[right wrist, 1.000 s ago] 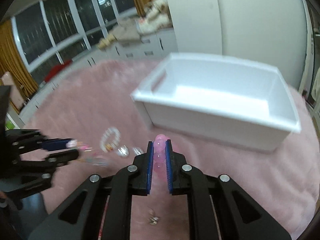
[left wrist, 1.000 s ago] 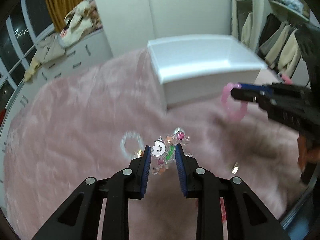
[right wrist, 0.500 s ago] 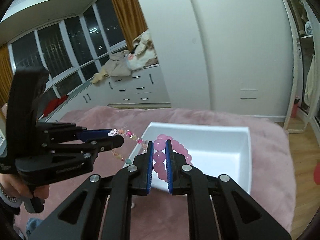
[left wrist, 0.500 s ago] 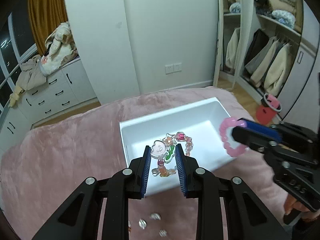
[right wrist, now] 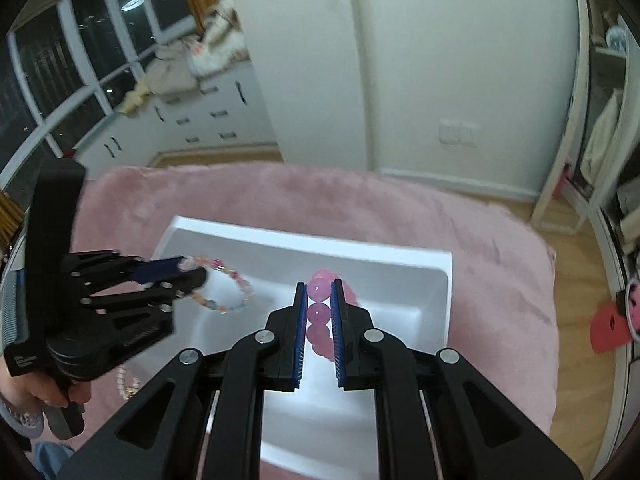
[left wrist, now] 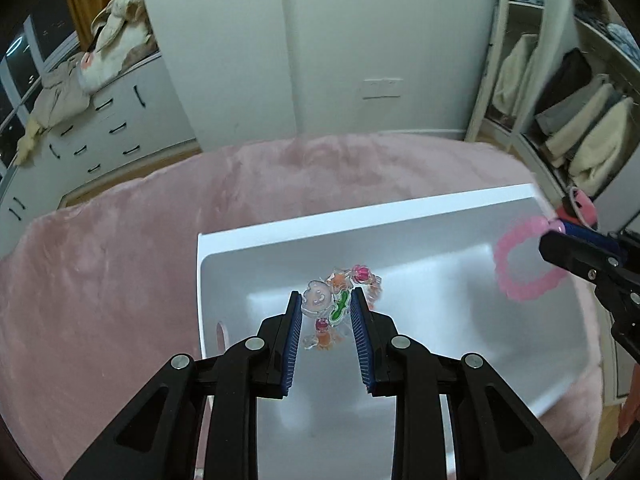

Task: Organize jewelry
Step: 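Carry both bracelets into the white box and open both tools to release them, then move the left tool to the white bead bracelet while the right tool approaches the gold earring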

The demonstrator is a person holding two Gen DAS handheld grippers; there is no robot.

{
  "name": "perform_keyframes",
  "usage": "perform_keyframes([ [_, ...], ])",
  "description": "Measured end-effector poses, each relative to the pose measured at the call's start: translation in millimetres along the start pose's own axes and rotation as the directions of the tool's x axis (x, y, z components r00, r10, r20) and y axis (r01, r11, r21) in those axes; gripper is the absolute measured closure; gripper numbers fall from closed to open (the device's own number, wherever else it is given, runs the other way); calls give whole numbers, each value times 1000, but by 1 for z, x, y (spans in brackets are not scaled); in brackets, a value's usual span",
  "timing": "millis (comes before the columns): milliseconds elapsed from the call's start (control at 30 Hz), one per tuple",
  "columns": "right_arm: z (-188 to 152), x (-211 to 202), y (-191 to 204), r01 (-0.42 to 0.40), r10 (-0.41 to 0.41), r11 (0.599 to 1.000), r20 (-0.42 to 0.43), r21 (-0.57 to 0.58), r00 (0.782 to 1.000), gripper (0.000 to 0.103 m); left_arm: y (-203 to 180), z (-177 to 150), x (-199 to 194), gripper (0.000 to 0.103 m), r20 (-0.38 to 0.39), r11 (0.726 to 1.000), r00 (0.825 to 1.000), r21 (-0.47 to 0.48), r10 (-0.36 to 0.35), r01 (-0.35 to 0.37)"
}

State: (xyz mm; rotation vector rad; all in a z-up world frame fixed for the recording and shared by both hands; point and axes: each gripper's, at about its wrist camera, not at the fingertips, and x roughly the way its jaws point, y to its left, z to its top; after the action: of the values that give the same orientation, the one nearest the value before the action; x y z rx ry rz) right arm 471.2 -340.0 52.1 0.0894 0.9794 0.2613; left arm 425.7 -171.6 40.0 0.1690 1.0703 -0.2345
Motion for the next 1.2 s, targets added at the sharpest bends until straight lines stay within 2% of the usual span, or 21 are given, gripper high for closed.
perform_keyframes([
  [133,-14,25,-5,31,-30,999,-62,15,998,91,10,-3,16,73,-20,999,1000,-36,14,-14],
  [333,-27,43,3,73,-73,997,-97,-7,993,90,10,-15,32,72,-61,999,998,-48,7,-10],
  [400,-29,43,5,78,-80,997,-91,-20,993,89,8,-20,32,57,-56,999,998,-42,17,-19],
  [433,-30,40,6,81,-82,996,-82,-23,993,89,6,-21,31,46,-42,999,999,-32,28,-29],
  [467,-29,38,7,77,-79,997,-75,-25,994,87,4,-22,28,41,-30,999,999,-22,40,-40],
  [500,-28,34,9,74,-76,997,-65,-32,995,84,3,-23,26,38,-21,999,999,-10,50,-50],
  [533,-28,31,10,77,-80,996,-59,-40,995,81,0,-23,21,30,-8,998,998,9,60,-60],
  [600,-26,21,13,83,-85,995,-31,-55,996,69,-1,-23,10,26,22,998,998,31,60,-61],
  [667,-25,6,15,80,-79,996,7,-51,997,64,-1,-23,-8,17,73,995,994,45,83,-86],
  [733,-24,-12,18,76,-73,996,45,-53,996,61,2,-23,-30,13,138,995,988,52,75,-83],
  [833,-25,-43,24,74,-66,995,118,-67,991,48,12,-24,-62,12,186,997,981,42,50,-59],
  [933,-28,-73,36,78,-60,993,184,-93,981,36,24,-29,-86,11,200,999,980,29,17,-23],
  [1000,-32,-93,45,76,-48,990,225,-120,973,27,29,-35,-101,11,204,998,978,36,52,-60],
  [1100,-42,-120,66,94,-41,979,282,-179,959,16,36,-54,-125,10,242,987,961,53,133,-151],
  [1200,-57,-143,87,96,-18,970,326,-225,945,11,46,-75,-144,8,258,981,951,49,170,-189],
])
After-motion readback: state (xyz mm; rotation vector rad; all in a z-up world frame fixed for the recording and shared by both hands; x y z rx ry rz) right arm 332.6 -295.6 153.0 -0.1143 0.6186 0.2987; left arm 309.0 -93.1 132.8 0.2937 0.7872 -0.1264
